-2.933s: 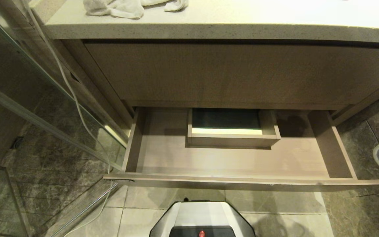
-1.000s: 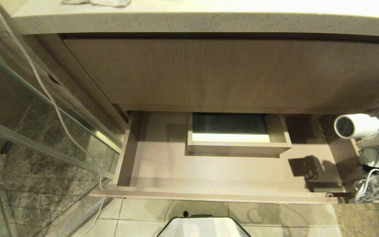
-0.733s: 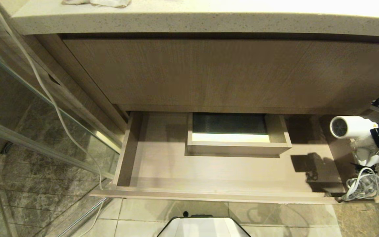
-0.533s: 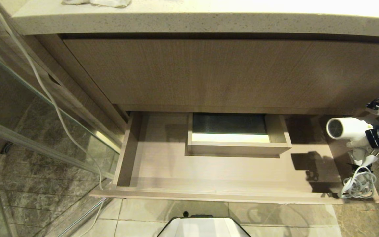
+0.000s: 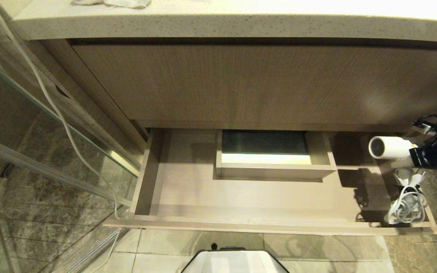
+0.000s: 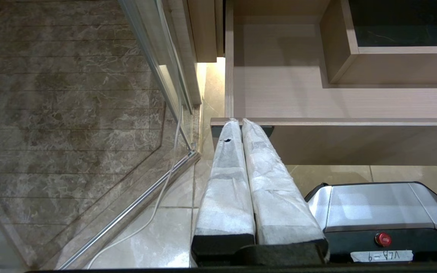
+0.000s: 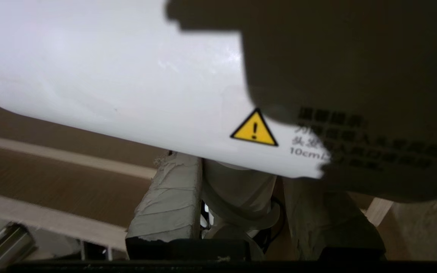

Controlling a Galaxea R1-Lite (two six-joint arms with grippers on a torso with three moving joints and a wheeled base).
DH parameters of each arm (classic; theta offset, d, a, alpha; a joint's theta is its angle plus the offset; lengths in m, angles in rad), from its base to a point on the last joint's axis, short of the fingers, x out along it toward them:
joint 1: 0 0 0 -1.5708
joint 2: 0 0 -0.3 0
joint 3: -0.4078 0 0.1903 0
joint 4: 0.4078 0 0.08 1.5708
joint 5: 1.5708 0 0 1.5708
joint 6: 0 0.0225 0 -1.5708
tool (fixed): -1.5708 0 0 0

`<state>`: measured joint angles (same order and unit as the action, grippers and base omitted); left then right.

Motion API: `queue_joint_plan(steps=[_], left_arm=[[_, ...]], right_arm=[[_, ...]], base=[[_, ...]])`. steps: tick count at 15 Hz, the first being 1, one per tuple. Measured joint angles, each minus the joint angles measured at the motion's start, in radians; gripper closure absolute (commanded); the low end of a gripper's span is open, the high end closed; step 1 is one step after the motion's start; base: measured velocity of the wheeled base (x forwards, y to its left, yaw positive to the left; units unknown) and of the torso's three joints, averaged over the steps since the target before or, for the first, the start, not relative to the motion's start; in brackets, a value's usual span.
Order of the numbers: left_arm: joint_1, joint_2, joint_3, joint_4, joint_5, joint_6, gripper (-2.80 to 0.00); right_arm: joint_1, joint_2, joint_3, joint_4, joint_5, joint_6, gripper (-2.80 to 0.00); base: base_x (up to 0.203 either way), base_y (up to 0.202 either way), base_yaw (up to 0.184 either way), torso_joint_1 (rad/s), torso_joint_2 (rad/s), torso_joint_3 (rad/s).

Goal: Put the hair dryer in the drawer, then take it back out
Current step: Put it into the drawer

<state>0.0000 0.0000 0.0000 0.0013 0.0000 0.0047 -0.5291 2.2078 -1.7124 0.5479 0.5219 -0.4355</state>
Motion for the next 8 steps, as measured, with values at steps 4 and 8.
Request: queue_joint_plan(steps=[4, 8], left_arm=[[0.000, 0.000, 0.000, 0.000, 0.000, 0.000, 0.00], [0.000, 0.000, 0.000, 0.000, 0.000, 0.000, 0.00]], right_arm=[[0.000, 0.098, -0.086, -0.008, -0.010, -0.002, 0.00], [0.000, 0.180, -0.146, -0.014, -0.010, -0.001, 0.00]], base=[[0.000, 0.000, 0.000, 0.000, 0.00, 0.000], [0.000, 0.000, 0.000, 0.000, 0.00, 0.000]])
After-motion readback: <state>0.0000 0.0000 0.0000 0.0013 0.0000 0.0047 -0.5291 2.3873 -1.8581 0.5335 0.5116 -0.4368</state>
